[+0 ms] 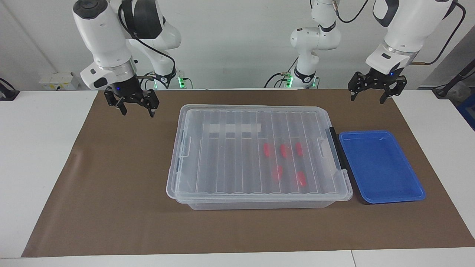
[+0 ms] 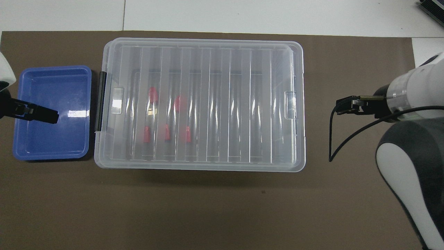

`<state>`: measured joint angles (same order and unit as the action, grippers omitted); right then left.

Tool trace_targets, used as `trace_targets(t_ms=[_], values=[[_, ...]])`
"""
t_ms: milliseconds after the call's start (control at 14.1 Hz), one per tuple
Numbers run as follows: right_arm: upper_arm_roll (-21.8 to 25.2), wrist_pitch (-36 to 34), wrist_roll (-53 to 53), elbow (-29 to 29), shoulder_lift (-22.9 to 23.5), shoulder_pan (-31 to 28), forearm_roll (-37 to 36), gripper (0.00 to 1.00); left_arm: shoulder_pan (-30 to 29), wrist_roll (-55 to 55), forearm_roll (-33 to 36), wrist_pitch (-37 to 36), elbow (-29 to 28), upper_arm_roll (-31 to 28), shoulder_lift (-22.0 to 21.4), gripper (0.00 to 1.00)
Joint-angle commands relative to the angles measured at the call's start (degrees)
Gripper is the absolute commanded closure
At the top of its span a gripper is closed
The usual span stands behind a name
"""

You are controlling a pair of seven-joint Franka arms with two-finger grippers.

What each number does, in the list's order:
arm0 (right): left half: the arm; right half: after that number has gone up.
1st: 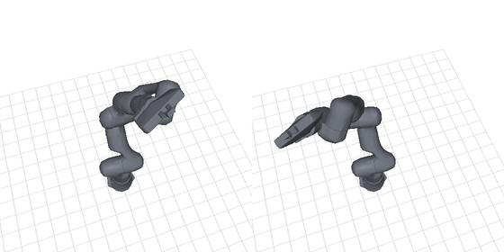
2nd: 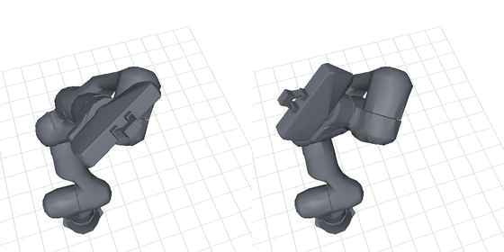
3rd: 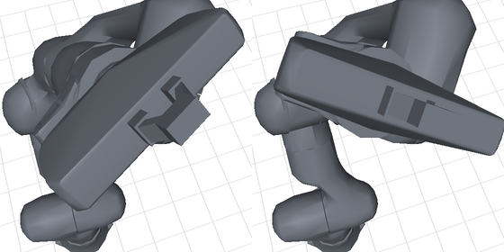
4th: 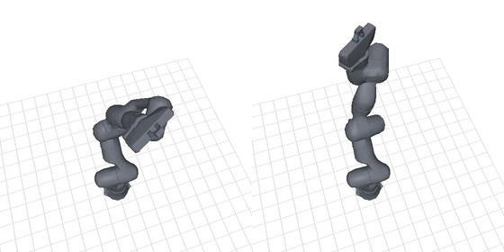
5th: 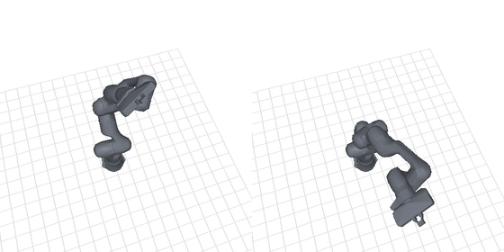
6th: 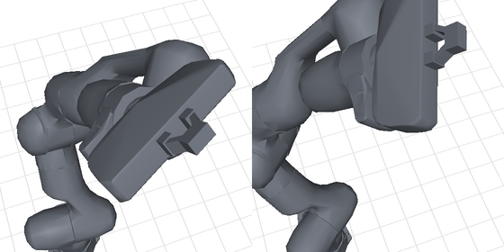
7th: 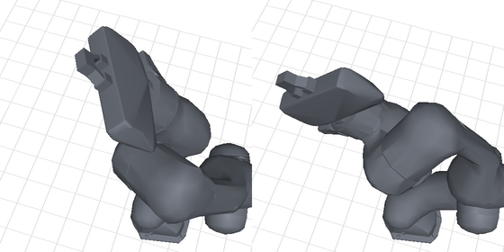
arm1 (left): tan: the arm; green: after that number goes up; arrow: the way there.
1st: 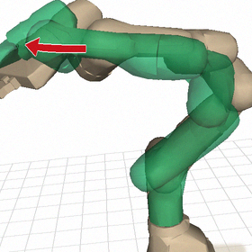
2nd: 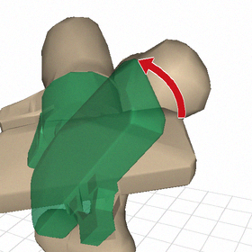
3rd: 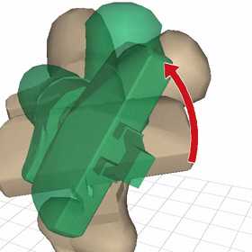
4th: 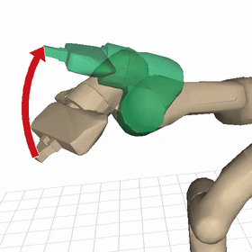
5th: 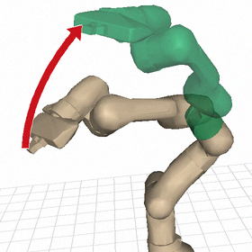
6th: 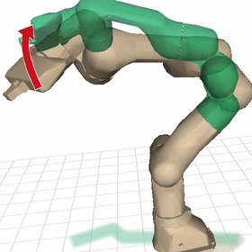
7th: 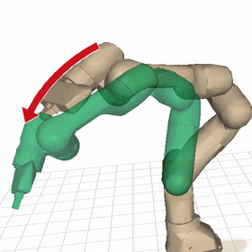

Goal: Place red block in blue tray from box
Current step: 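Reach the right gripper to the edge of the clear lid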

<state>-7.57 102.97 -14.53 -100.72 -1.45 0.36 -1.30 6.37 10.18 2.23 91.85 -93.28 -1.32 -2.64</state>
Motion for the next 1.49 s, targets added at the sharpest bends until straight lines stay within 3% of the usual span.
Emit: trace_targets(t_ms=[0, 285, 996, 1423], values=[[-3.0, 5.1, -1.5, -2.8, 0.8, -1.1, 0.1, 0.00, -0.2, 0.3, -0.2, 0.3, -1.0, 0.0, -1.1, 0.00], [-6.2, 9.5, -5.0, -2.8, 4.3, -1.1, 0.0, 0.00, -0.2, 0.3, -0.2, 0.3, -1.0, 0.0, -1.1, 0.00], [-6.4, 13.1, -5.1, -3.2, 9.4, -0.3, -0.7, 0.00, -0.2, 0.3, -0.2, 0.3, -1.0, 0.0, -1.1, 0.00], [-6.4, 12.3, -4.5, -4.7, 9.4, 0.3, -0.9, 0.00, -0.2, 0.3, -0.2, 0.3, -1.0, 0.0, -1.1, 0.00]])
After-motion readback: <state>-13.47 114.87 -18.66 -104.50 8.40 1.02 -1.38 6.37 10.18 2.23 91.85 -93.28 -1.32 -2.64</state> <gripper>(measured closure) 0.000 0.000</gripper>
